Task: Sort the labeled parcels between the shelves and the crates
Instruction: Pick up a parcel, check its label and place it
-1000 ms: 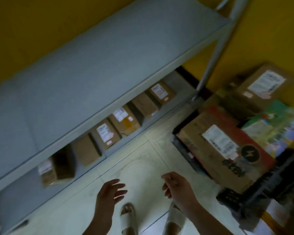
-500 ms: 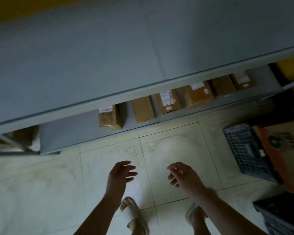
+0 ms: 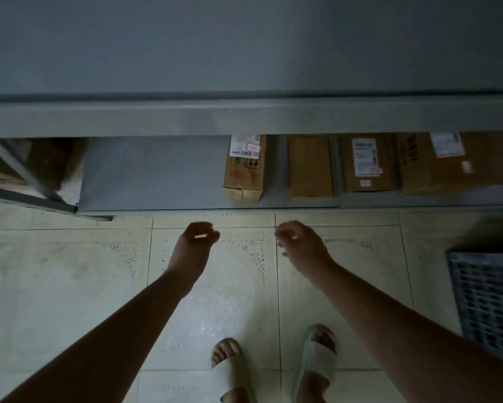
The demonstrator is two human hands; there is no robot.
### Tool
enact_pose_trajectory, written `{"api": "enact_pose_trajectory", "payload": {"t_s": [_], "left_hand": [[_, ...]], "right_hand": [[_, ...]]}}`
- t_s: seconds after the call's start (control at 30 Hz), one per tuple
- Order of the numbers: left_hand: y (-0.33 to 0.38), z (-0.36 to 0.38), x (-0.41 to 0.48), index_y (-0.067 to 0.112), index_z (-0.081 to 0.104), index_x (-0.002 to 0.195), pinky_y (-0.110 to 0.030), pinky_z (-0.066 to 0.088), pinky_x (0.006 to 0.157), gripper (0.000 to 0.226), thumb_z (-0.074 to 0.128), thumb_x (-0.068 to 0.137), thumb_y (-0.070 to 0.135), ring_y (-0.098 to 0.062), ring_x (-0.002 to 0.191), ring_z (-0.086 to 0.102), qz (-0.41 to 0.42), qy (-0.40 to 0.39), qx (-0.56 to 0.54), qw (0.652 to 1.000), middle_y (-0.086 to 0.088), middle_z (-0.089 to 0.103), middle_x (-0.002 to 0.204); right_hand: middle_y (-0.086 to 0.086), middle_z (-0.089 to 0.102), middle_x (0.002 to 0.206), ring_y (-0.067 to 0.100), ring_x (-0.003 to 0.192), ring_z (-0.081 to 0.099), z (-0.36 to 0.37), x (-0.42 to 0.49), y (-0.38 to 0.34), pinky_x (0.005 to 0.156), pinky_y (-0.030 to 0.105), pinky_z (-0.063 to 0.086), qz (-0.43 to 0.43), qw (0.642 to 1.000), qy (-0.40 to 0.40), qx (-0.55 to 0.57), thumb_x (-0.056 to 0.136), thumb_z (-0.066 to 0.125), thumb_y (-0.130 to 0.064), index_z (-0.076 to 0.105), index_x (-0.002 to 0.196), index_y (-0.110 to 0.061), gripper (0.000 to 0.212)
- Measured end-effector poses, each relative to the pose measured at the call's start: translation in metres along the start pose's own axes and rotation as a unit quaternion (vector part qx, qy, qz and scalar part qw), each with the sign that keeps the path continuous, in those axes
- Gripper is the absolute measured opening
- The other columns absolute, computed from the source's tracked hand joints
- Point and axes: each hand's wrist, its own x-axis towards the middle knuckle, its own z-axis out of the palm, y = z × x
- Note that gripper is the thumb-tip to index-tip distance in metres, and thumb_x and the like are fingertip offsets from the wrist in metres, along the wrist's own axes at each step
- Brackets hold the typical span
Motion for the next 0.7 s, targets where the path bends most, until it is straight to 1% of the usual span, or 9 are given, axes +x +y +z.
{"api": "enact_pose_trajectory", "payload": {"t_s": [0.07, 0.17, 0.27, 0.33, 0.4, 0.47, 0.5, 0.63, 0.7], "left_hand": [[0.011, 0.011, 0.036, 0.022, 0.052, 0.140, -0.043, 0.039, 0.111, 0.045, 0.064, 0.097, 0.030, -0.024, 0.130, 0.053, 0.021, 0.003, -0.003, 1.000, 0.000, 0.057, 0.142], [0.026, 0.031, 0.093, 0.021, 0.037, 0.152, -0.044, 0.034, 0.111, 0.061, 0.060, 0.099, 0.039, -0.027, 0.143, 0.040, 0.036, 0.009, -0.033, 0.999, -0.004, 0.041, 0.157], [0.027, 0.049, 0.143, 0.023, 0.027, 0.157, -0.048, 0.030, 0.115, 0.073, 0.056, 0.098, 0.052, -0.030, 0.145, 0.037, 0.041, 0.003, -0.054, 0.998, -0.007, 0.037, 0.160], [0.022, 0.058, 0.164, 0.022, 0.030, 0.156, -0.046, 0.033, 0.111, 0.068, 0.051, 0.100, 0.054, -0.029, 0.140, 0.043, 0.047, -0.010, -0.071, 0.996, -0.007, 0.047, 0.153], [0.016, 0.066, 0.168, 0.021, 0.045, 0.148, -0.037, 0.039, 0.100, 0.053, 0.044, 0.103, 0.049, -0.024, 0.127, 0.054, 0.080, -0.025, -0.065, 0.994, -0.004, 0.061, 0.137], [0.010, 0.066, 0.154, 0.024, 0.056, 0.138, -0.031, 0.042, 0.091, 0.042, 0.043, 0.105, 0.046, -0.020, 0.116, 0.061, 0.110, -0.021, -0.061, 0.992, 0.001, 0.068, 0.124], [0.008, 0.063, 0.142, 0.027, 0.059, 0.134, -0.030, 0.044, 0.088, 0.038, 0.044, 0.104, 0.046, -0.018, 0.112, 0.062, 0.120, -0.017, -0.063, 0.991, 0.004, 0.070, 0.119], [0.004, 0.044, 0.066, 0.036, 0.063, 0.126, -0.029, 0.047, 0.085, 0.031, 0.045, 0.104, 0.047, -0.007, 0.100, 0.062, 0.158, -0.024, -0.076, 0.984, 0.013, 0.072, 0.110], [0.004, 0.034, 0.021, 0.037, 0.062, 0.128, -0.029, 0.046, 0.089, 0.034, 0.043, 0.103, 0.050, -0.006, 0.105, 0.062, 0.159, -0.032, -0.070, 0.984, 0.016, 0.072, 0.112]], "right_hand": [[-0.002, 0.062, 0.124, 0.021, 0.111, 0.062, 0.004, 0.047, -0.013, 0.093, 0.038, 0.052, -0.011, 1.000, 0.019, -0.014, 0.098, 0.056, -0.040, 0.054, 0.131, -0.014, 0.041], [0.005, 0.052, 0.142, 0.028, 0.124, 0.055, 0.014, 0.118, -0.026, 0.089, 0.033, 0.044, 0.015, 0.999, 0.013, 0.037, 0.092, 0.057, -0.057, 0.043, 0.143, -0.017, 0.067], [0.005, 0.040, 0.152, 0.030, 0.131, 0.048, 0.025, 0.165, -0.024, 0.104, 0.046, 0.046, 0.058, 0.995, 0.000, 0.086, 0.079, 0.058, -0.076, 0.026, 0.153, -0.029, 0.094], [0.003, 0.050, 0.137, 0.025, 0.111, 0.059, 0.031, 0.179, -0.017, 0.103, 0.048, 0.050, 0.063, 0.992, -0.009, 0.111, 0.085, 0.058, -0.068, 0.029, 0.152, -0.027, 0.084], [0.000, 0.059, 0.121, 0.020, 0.091, 0.062, 0.034, 0.179, -0.014, 0.097, 0.043, 0.054, 0.052, 0.986, -0.033, 0.153, 0.095, 0.057, -0.053, 0.046, 0.139, -0.024, 0.054], [0.004, 0.065, 0.123, 0.023, 0.099, 0.066, 0.036, 0.168, -0.013, 0.091, 0.037, 0.057, 0.038, 0.979, -0.054, 0.194, 0.099, 0.056, -0.041, 0.058, 0.115, -0.026, 0.022], [0.006, 0.065, 0.124, 0.024, 0.104, 0.066, 0.037, 0.158, -0.012, 0.091, 0.036, 0.057, 0.032, 0.977, -0.054, 0.202, 0.099, 0.057, -0.038, 0.060, 0.113, -0.026, 0.018], [0.001, 0.060, 0.133, 0.023, 0.121, 0.058, 0.035, 0.090, -0.012, 0.101, 0.041, 0.053, -0.007, 0.974, -0.044, 0.222, 0.099, 0.057, -0.034, 0.057, 0.134, -0.028, 0.035], [-0.003, 0.059, 0.133, 0.018, 0.122, 0.055, 0.030, 0.043, -0.015, 0.104, 0.042, 0.051, -0.020, 0.971, -0.051, 0.231, 0.100, 0.056, -0.032, 0.056, 0.135, -0.028, 0.035]]}}
